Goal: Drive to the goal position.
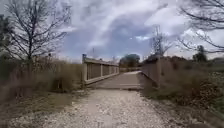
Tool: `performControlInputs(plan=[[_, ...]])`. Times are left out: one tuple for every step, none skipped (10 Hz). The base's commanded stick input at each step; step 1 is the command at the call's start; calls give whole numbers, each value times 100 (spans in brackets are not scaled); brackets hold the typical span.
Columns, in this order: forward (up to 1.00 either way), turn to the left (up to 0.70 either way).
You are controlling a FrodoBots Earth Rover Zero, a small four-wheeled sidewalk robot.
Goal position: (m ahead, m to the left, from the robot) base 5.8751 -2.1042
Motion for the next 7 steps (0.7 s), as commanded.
performControlInputs(plan=[[50,0],[50,0],[50,0],[50,0],[50,0],[50,0],[50,0]])
